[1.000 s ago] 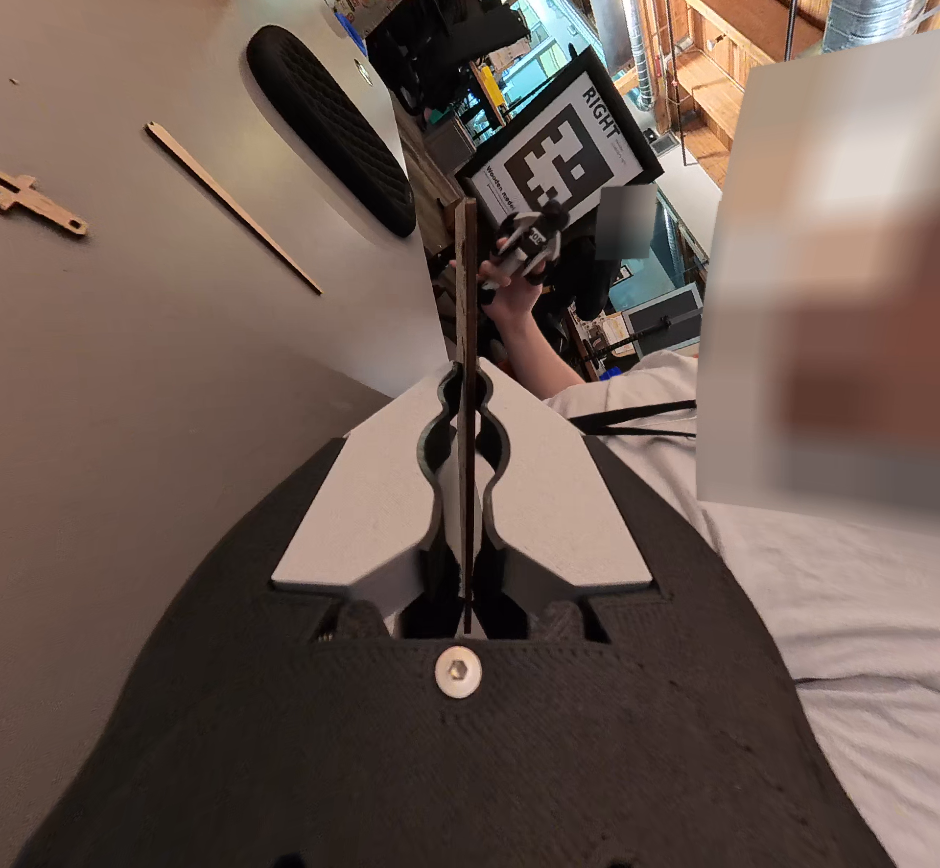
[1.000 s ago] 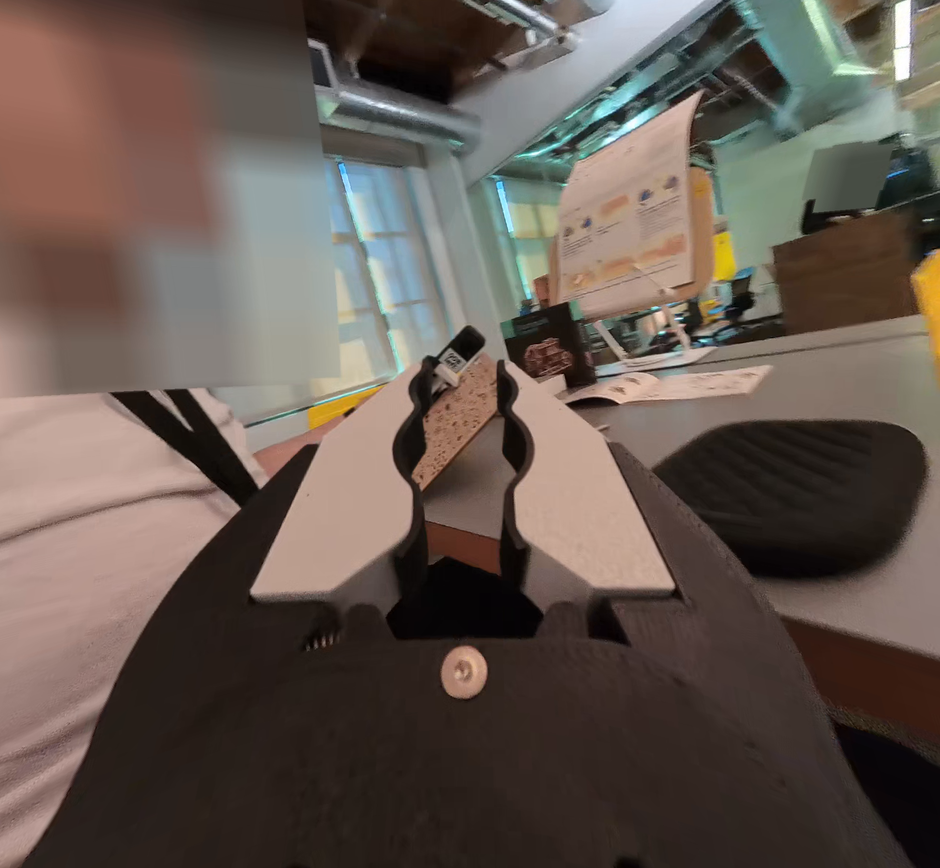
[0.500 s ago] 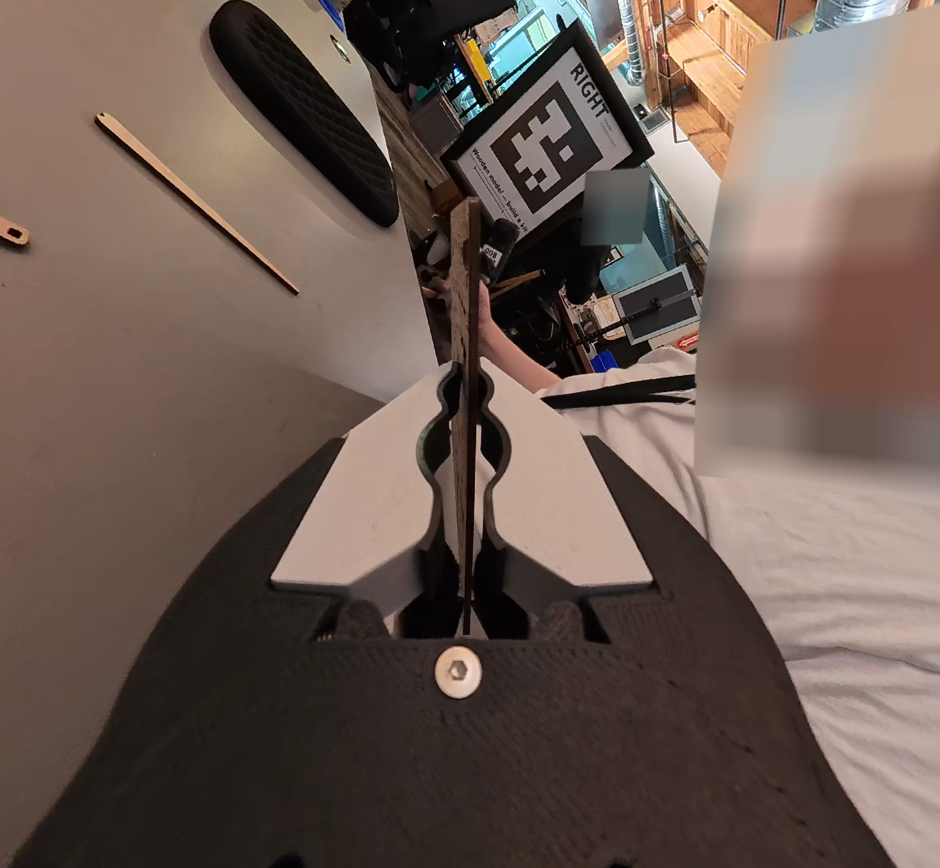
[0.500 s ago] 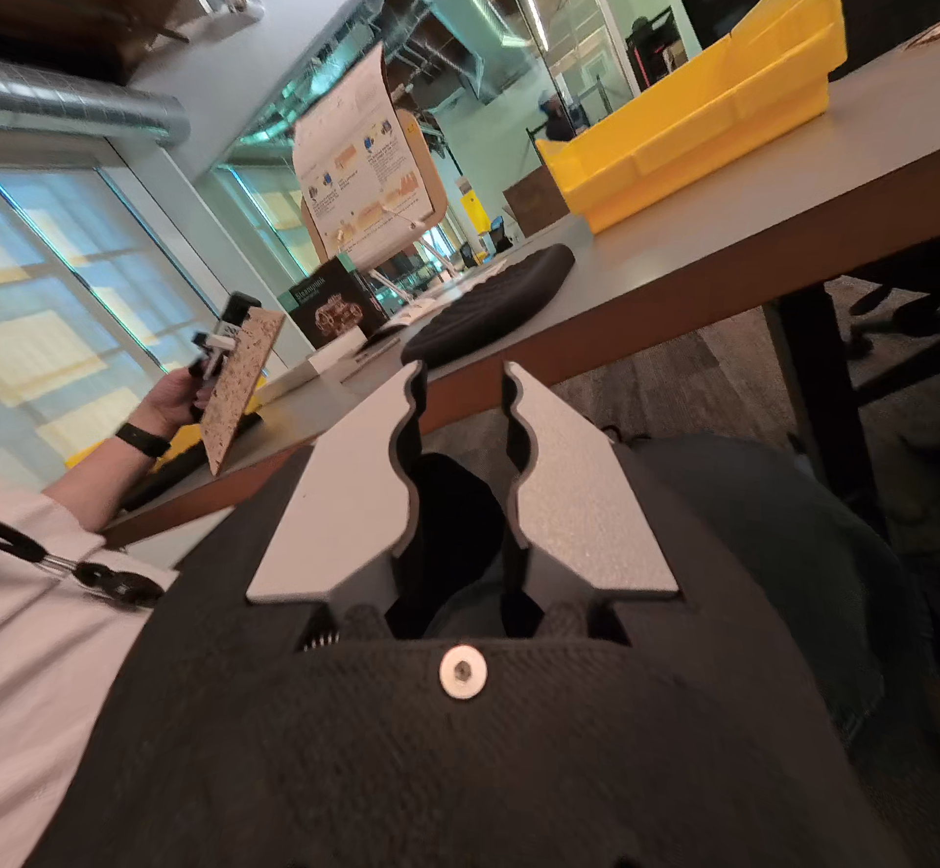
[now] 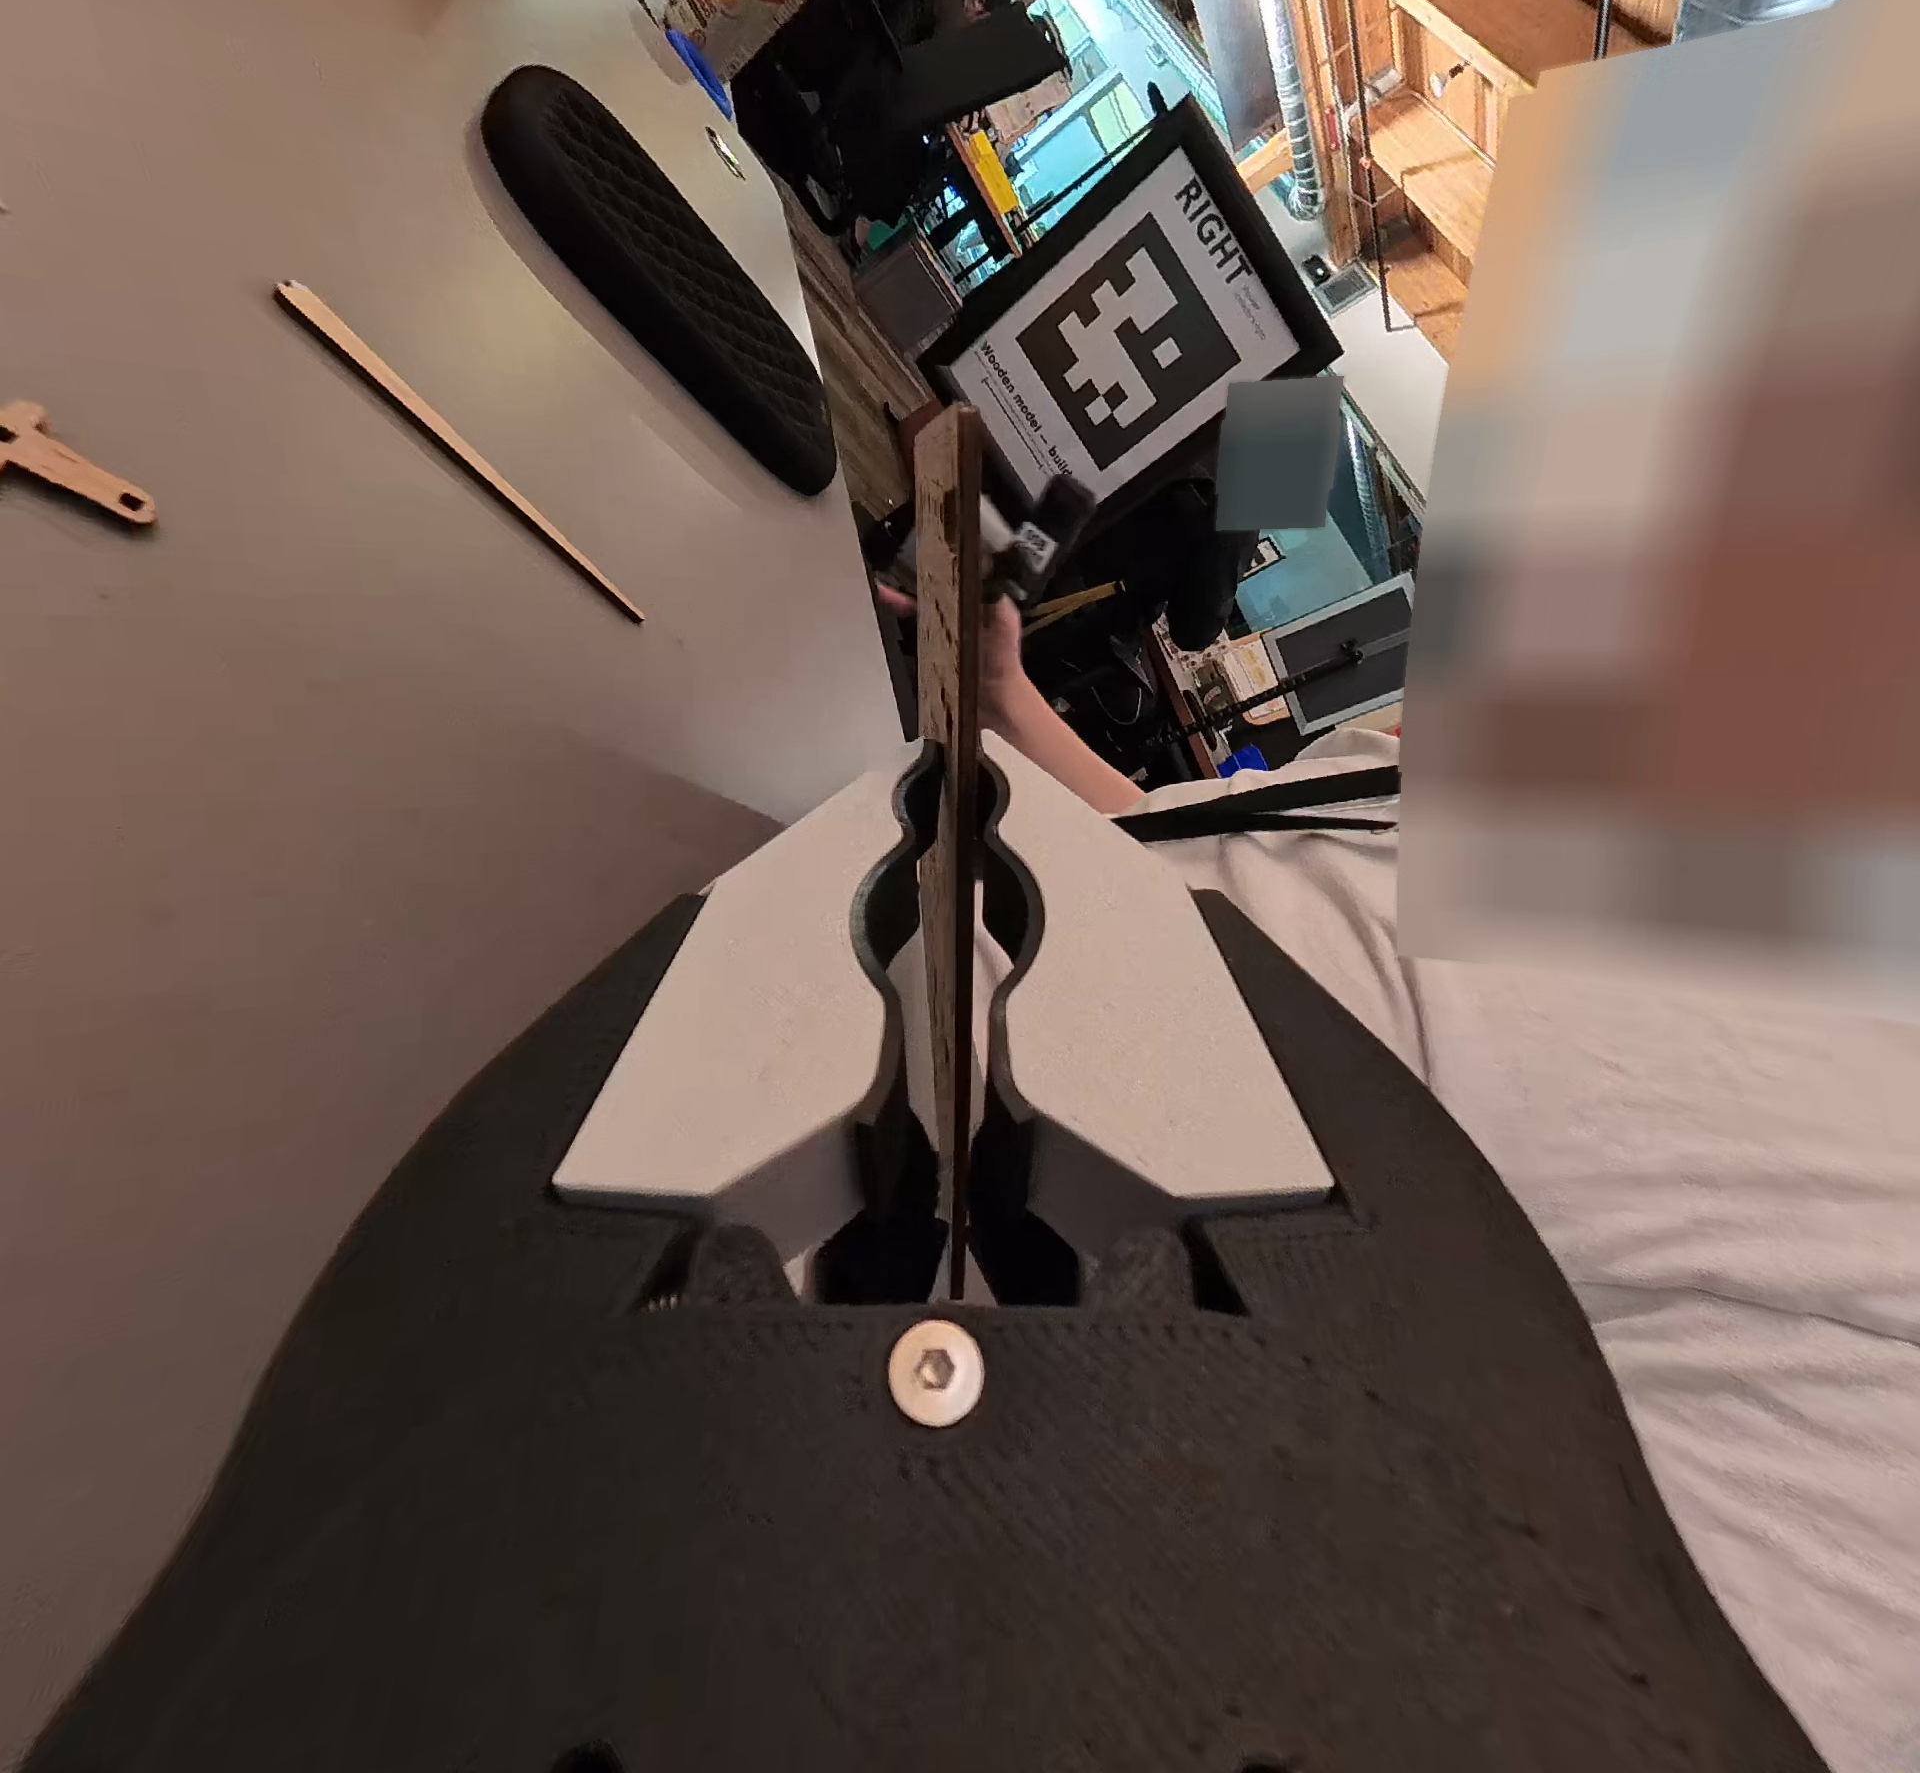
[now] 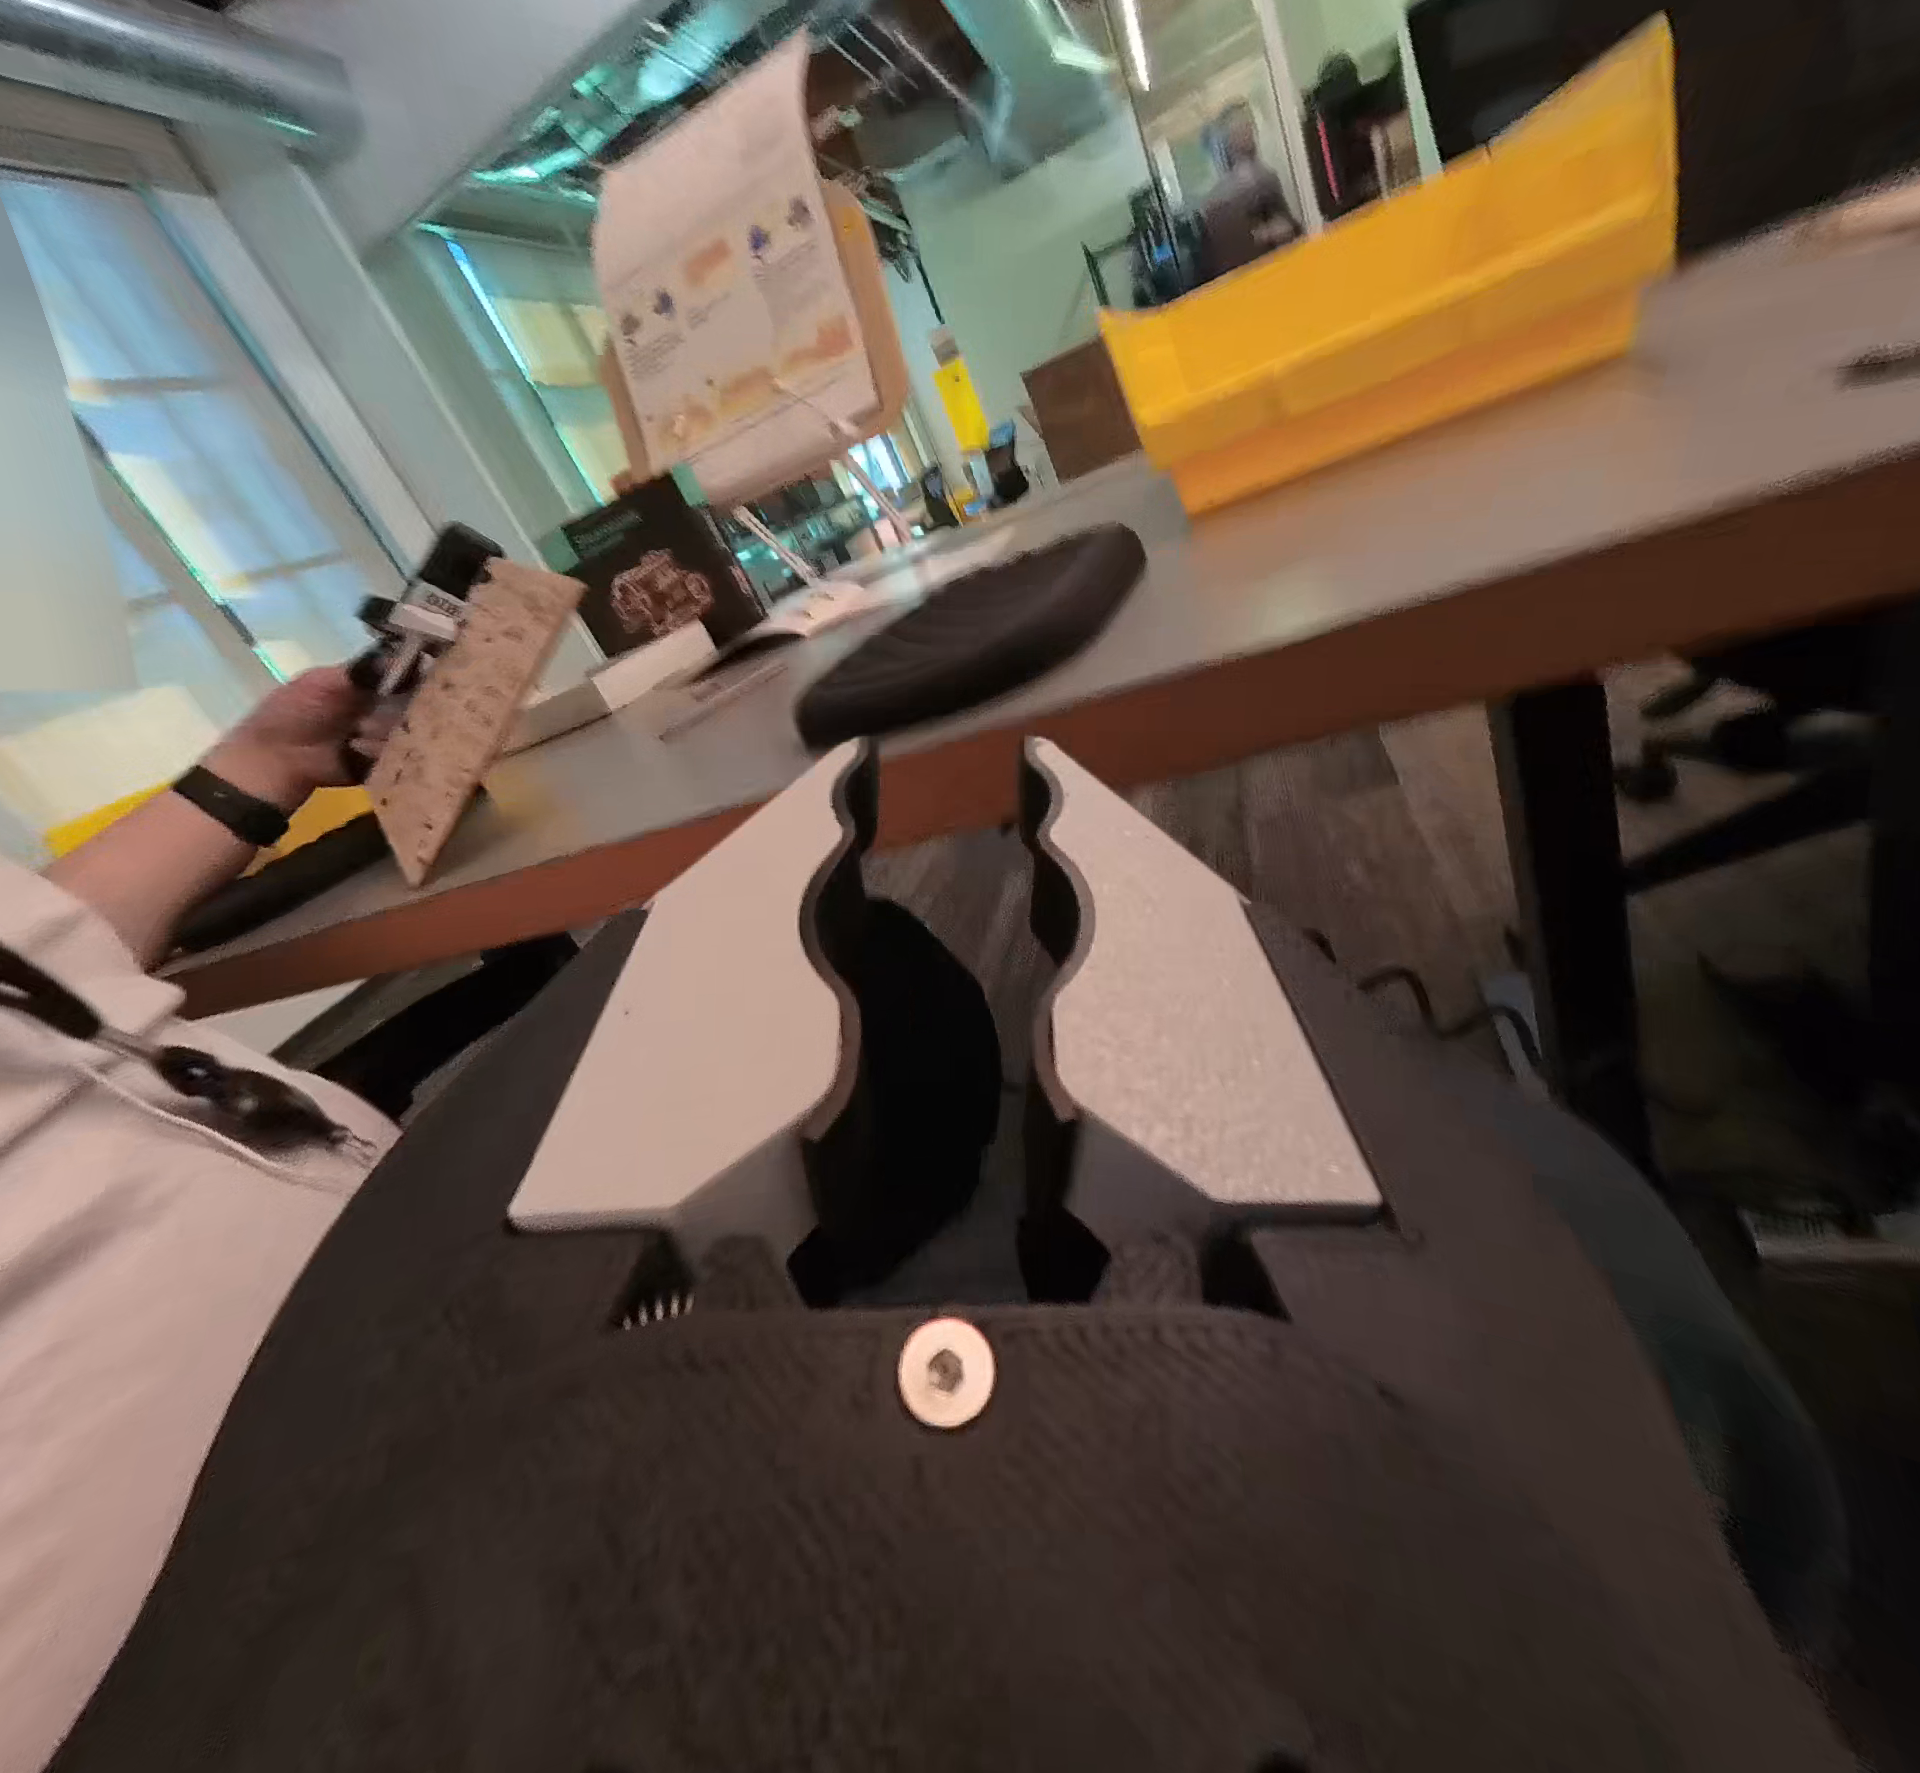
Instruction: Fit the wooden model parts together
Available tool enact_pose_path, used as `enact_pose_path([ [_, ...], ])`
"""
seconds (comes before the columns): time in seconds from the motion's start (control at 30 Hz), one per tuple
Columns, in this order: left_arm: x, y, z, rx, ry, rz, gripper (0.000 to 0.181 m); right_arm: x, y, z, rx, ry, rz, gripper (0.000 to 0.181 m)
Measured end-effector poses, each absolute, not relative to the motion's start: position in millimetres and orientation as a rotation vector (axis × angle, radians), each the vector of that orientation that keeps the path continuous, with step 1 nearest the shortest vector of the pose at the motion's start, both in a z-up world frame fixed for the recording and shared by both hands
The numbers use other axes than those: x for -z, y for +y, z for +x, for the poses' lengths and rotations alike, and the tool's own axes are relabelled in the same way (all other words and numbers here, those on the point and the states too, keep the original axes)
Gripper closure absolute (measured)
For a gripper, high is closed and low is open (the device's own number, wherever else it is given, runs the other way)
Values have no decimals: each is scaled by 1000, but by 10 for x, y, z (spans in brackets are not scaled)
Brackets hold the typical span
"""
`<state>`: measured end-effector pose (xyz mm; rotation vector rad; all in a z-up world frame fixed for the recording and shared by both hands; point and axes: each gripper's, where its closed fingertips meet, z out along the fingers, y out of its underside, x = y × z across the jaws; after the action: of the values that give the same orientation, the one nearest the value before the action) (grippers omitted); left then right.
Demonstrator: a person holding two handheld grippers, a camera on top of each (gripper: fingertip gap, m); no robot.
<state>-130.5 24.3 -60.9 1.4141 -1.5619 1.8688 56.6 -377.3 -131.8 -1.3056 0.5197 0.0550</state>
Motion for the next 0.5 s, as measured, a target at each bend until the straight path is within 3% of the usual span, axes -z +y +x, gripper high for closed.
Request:
enact_pose_path([
  [0.17, 628, 275, -1303, -1868, -1552, 1428, 180, 241, -3542, 251, -109, 251, -1116, 156],
  [0.5, 692, 295, -1331, -1837, -1541, 1440, 181, -697, -2072, -4, -97, -174, -1257, 138],
])
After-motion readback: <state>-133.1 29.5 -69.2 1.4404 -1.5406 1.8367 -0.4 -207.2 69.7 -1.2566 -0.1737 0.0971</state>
